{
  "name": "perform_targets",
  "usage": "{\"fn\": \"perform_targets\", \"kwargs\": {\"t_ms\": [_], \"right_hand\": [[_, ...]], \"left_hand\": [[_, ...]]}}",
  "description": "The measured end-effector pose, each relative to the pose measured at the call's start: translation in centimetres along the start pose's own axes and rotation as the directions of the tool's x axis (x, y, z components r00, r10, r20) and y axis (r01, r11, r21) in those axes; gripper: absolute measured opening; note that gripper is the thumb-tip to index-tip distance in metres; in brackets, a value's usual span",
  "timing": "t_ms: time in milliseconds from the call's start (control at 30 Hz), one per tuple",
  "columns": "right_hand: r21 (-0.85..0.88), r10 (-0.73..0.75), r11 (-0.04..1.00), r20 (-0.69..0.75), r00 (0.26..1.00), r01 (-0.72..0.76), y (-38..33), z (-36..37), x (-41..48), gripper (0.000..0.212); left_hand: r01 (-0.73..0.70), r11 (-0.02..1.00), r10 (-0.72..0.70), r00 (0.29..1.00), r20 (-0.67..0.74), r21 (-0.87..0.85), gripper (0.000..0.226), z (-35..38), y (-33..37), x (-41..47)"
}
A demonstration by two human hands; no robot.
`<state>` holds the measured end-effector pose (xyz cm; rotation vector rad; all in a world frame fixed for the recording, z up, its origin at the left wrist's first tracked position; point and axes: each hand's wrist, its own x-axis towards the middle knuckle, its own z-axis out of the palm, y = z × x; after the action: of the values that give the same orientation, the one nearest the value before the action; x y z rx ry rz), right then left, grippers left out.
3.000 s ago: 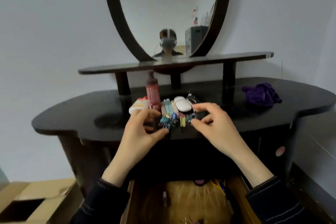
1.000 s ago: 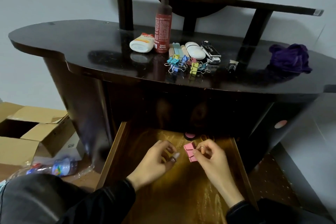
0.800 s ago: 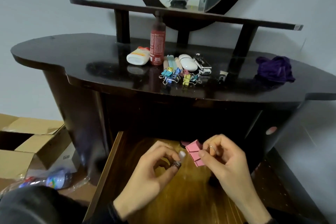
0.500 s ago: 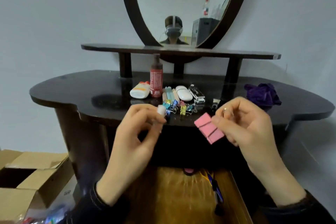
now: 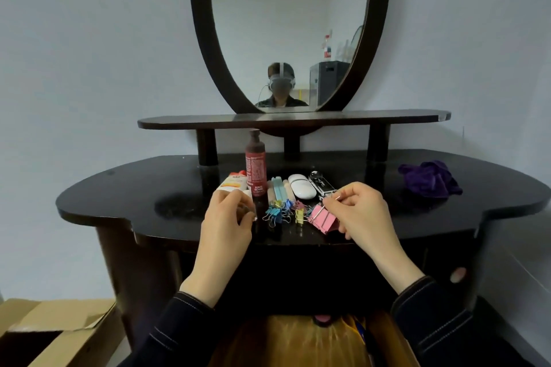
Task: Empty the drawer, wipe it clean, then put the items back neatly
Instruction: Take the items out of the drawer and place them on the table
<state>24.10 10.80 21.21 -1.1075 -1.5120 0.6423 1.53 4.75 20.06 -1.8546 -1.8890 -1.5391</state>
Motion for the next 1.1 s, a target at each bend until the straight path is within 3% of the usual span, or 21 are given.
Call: {"fn": "perform_targets", "kwargs": {"t_ms": [267, 433, 567, 633, 733, 800, 867, 967, 1033, 1100], "right_hand": [[0.083, -0.064, 0.993, -0.179, 0.982, 0.079, -0.3, -0.3, -2.2, 0.014], [0.209, -0.187, 0.947, -0.257, 0.948, 0.243, 1.1, -1.3, -6.0, 0.017], [0.191, -0.221, 0.943, -0.252, 0.942, 0.272, 4.9, -2.0, -10.3, 0.018], [0.101, -0.159, 0.979, -0.177, 0.971, 0.179, 8.3, -2.4, -12.3, 0.029], [-0.044, 0.071, 0.997, 0.010, 0.997, -0.071, 13.1, -2.2, -14.5, 0.028], [-0.175, 0.261, 0.955, 0.118, 0.958, -0.238, 15.7, -1.6, -15.4, 0.020], [-0.296, 0.408, 0.890, 0.180, 0.895, -0.346, 17.8, -0.9, -16.1, 0.014], [-0.552, 0.501, 0.772, 0.225, 0.836, -0.314, 20.0, 0.0, -16.2, 0.029], [-0.703, 0.588, 0.655, 0.242, 0.772, -0.278, 20.9, 0.8, -15.7, 0.046], [-0.808, 0.613, 0.551, 0.225, 0.758, -0.207, 21.6, 1.7, -15.1, 0.051]], "left_hand": [[-0.116, 0.987, 0.127, 0.987, -0.102, 0.107, 0.021, 0.1, 0.0, -2.1], [-0.286, 0.957, 0.287, 0.930, -0.228, 0.039, 0.009, 0.5, -1.3, -6.5], [-0.362, 0.932, 0.352, 0.912, -0.212, -0.008, 0.009, 2.3, -2.7, -10.9], [-0.362, 0.922, 0.351, 0.931, -0.100, -0.135, 0.011, 3.7, -3.4, -13.0], [-0.121, 0.966, 0.187, 0.938, 0.293, -0.227, 0.020, 7.2, -4.7, -15.3], [0.076, 0.988, 0.008, 0.840, 0.543, -0.133, 0.021, 10.2, -6.0, -16.7], [0.197, 0.979, -0.112, 0.716, 0.689, -0.046, 0.020, 12.8, -7.3, -18.0], [0.204, 0.978, -0.158, 0.594, 0.789, 0.042, 0.020, 15.0, -8.9, -19.3], [0.216, 0.975, -0.167, 0.553, 0.816, 0.053, 0.019, 15.5, -9.5, -19.5], [0.269, 0.962, -0.187, 0.535, 0.824, 0.044, 0.016, 15.6, -10.1, -19.5]]}}
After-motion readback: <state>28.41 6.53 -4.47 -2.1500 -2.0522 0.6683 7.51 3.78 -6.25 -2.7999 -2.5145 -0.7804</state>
